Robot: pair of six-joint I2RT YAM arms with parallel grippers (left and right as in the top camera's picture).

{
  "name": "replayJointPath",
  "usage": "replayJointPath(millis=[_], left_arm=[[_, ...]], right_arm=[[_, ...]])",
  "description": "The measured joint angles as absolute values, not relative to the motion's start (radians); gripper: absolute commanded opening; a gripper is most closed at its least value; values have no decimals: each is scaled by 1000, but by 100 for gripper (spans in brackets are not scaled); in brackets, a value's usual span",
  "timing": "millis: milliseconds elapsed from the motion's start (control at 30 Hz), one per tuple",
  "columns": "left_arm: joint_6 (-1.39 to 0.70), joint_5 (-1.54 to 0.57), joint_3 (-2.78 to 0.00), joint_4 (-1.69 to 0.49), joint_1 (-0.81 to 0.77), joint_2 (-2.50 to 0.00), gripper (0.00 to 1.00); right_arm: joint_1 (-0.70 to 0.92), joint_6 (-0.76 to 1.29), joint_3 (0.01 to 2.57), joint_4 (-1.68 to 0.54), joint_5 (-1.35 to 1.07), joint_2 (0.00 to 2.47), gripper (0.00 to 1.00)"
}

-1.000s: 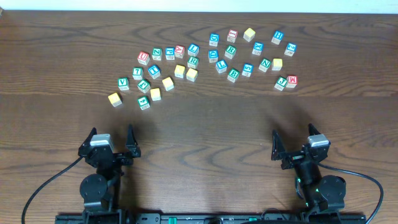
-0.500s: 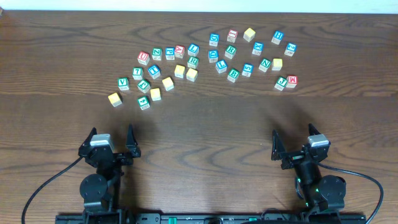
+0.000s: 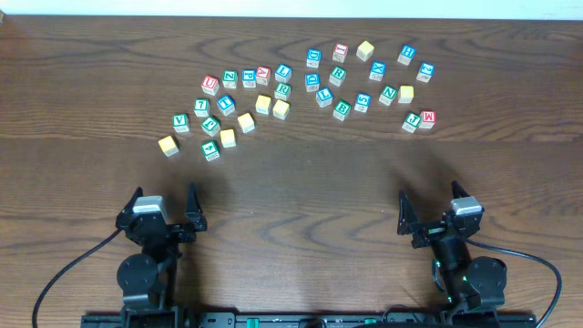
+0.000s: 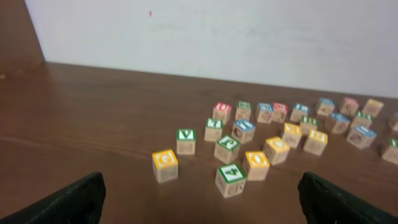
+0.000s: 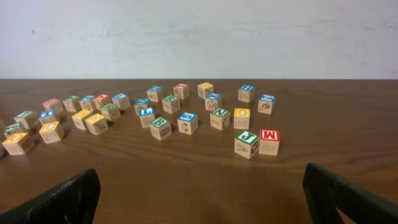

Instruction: Spell out ROBOT

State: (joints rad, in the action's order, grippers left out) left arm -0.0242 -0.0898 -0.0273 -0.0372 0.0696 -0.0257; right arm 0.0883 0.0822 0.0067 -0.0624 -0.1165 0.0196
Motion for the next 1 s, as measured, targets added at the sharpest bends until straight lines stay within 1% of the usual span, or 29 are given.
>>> replayJointPath(millis=[167,333,533,633,733,1000], left_arm=[[-24,-106,-61,-73,70,-125,98],[-24,-121,-198,-72,70,-307,98],[-22,-270,-439,-112,69,-574,98],[-22,-317,-534,-176,70,-673,98],[-22,-341,-638,-291,69,-776,98],[-17,-361,-936,-522,68,-1020,98]], right_arm=[[88,82,7,-62,-117,20,99],[88,82,7,-62,-117,22,99],[88,82,7,-62,-117,25,99],[88,82,7,-62,-117,25,99],[88,82,7,-62,-117,26,99],[88,82,7,-62,-117,26,99]])
